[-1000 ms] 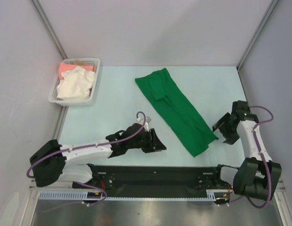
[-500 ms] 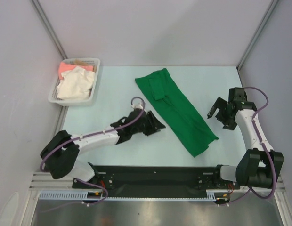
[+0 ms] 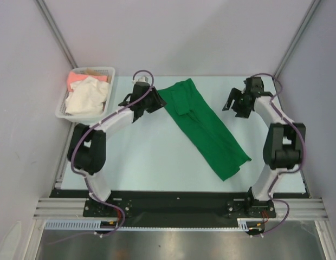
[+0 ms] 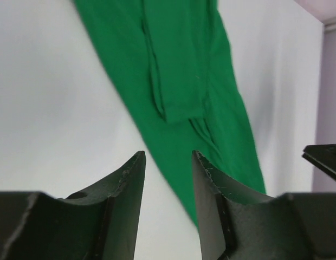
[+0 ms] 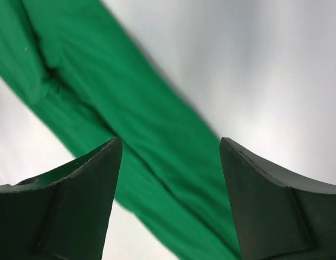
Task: Fold and stack the t-shirts
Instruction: Fold the tshirt
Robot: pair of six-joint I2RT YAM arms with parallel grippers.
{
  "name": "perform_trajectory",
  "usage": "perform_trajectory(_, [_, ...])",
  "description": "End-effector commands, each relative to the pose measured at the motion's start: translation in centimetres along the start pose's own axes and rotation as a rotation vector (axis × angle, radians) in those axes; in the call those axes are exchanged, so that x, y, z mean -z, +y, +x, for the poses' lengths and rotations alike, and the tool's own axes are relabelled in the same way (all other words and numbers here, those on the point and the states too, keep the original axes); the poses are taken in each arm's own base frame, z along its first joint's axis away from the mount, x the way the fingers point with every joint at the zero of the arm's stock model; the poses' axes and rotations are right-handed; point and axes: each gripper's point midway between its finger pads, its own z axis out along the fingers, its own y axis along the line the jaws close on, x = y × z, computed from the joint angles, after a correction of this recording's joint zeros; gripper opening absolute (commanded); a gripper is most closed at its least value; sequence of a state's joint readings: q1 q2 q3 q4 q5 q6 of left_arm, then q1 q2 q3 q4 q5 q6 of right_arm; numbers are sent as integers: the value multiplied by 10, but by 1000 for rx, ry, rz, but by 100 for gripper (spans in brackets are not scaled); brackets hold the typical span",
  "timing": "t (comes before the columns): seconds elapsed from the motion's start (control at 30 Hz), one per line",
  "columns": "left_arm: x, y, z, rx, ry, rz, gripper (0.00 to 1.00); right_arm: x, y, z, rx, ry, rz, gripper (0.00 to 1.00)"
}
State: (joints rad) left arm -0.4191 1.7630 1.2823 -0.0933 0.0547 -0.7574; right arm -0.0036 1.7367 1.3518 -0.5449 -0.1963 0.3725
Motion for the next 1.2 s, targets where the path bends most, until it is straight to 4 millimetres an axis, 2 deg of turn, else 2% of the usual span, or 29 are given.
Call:
perform_trajectory(0.0, [-31,23,-24,-45,-13,-43,47,-31,16,-46,111,-37,-53,79])
perform_trajectory(0.03, [-39,25,-29,-43,-16,-45,48,-38,17,-50,123,-31,-55,79])
perform_trajectory(0.07, [-45,21,-42,-42,-36,-36,50,-58,15,-45,138,17,-69,78])
perform_trajectory(0.1, [-58,35,-43,-45,-34,-68,50,-64,18,-48,143,23,-82,75])
perform_trajectory(0.13, [-64,41,-46,-45,-36,-89,50,-65,33,-61,170,1,-114,73])
perform_trajectory(0.17, [-68,38,-57,-45,-58,-82,51,-73,40,-55,200,29,-136,72])
perform_trajectory(0.2, [-79,49,-56,-37,-51,-97,51,-86,37,-51,211,53,-128,72])
perform_trajectory(0.23, [-83,50,-58,-30,-52,-90,51,-89,44,-59,230,39,-134,71])
perform_trajectory(0.27, [-87,49,-65,-23,-64,-83,52,-92,45,-58,235,48,-143,72])
perform_trajectory(0.3, [-92,55,-66,-6,-62,-88,52,-102,42,-55,236,62,-143,72])
perform_trajectory(0.33, [-101,63,-61,10,-44,-100,52,-105,43,-56,238,61,-144,72])
perform_trajectory(0.37, [-106,64,-65,21,-46,-95,52,-106,45,-60,239,53,-150,72])
perform_trajectory(0.4, [-110,68,-67,41,-45,-96,52,-112,45,-56,237,72,-169,72])
perform_trajectory(0.43, [-119,75,-60,52,-23,-101,52,-114,47,-56,237,76,-180,72])
perform_trajectory(0.53, [-130,76,-65,83,-31,-75,51,-122,52,-49,235,109,-222,71])
perform_trajectory(0.63, [-142,74,-67,101,-32,-51,49,-127,51,-44,240,125,-216,66])
perform_trajectory(0.7, [-150,82,-62,111,-16,-71,47,-127,50,-42,241,128,-211,62])
perform_trajectory(0.73, [-151,80,-66,114,-24,-64,46,-126,51,-44,240,119,-214,58])
perform_trajectory(0.87, [-159,80,-68,139,-28,-52,41,-118,56,-48,235,104,-229,53])
perform_trajectory(0.9, [-164,86,-64,148,-16,-60,36,-115,59,-50,237,97,-235,52])
perform_trajectory(1.07, [-177,90,-69,215,-7,-45,24,-104,53,-50,216,88,-189,50])
perform_trajectory(1.13, [-182,96,-69,253,0,-34,13,-95,51,-55,200,64,-165,47])
perform_trajectory(1.17, [-184,97,-74,258,-10,-25,1,-94,46,-53,185,68,-149,45])
